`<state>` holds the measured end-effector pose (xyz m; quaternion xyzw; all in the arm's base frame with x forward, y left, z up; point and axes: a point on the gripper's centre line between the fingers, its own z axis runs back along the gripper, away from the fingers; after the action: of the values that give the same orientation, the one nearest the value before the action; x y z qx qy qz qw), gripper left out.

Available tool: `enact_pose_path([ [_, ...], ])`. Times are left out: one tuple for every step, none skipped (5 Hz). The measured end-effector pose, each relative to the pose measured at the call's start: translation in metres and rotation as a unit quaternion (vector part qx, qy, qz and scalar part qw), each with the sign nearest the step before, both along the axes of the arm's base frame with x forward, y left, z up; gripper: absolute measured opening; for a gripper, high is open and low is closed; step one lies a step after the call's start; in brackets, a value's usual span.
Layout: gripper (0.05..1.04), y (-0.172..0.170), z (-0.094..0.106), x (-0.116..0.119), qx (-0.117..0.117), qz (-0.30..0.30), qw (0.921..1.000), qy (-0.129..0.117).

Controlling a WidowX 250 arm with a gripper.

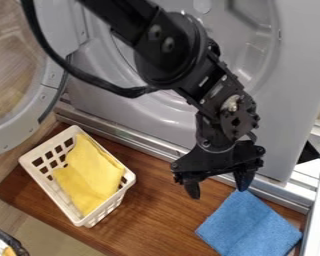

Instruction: Move the blue cloth to the middle of the table

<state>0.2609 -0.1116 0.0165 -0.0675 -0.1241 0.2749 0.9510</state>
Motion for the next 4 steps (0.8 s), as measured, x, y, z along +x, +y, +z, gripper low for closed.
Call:
enact_pose_path([
  [1.001,0.001,-0.006,-0.002,0.004,0.001,1.0,0.009],
  [1.001,-0.021,0.005,0.005,0.002,-0.037,0.9992,-0.015],
  [1.001,-0.035,0.007,0.008,-0.004,-0.053,0.9983,-0.021],
  [1.001,-0.04,-0.001,0.009,-0.013,-0.047,0.9985,-0.024],
])
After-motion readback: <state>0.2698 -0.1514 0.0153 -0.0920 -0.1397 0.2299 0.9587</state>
